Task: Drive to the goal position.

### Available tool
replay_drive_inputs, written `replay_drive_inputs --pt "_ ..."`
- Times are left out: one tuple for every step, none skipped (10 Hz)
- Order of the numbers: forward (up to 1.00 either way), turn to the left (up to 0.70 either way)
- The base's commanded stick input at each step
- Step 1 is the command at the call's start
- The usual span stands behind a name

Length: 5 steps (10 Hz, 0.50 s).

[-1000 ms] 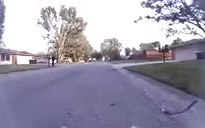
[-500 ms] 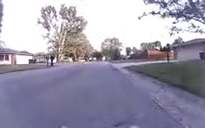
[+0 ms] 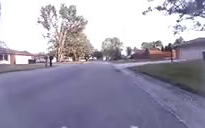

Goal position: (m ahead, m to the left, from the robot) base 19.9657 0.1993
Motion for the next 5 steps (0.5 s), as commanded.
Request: replay_drive_inputs --pt "1.00 0.00" --pt "1.00 0.00" --pt "1.00 -0.03" --pt "1.00 -0.15" --pt "1.00 -0.27"
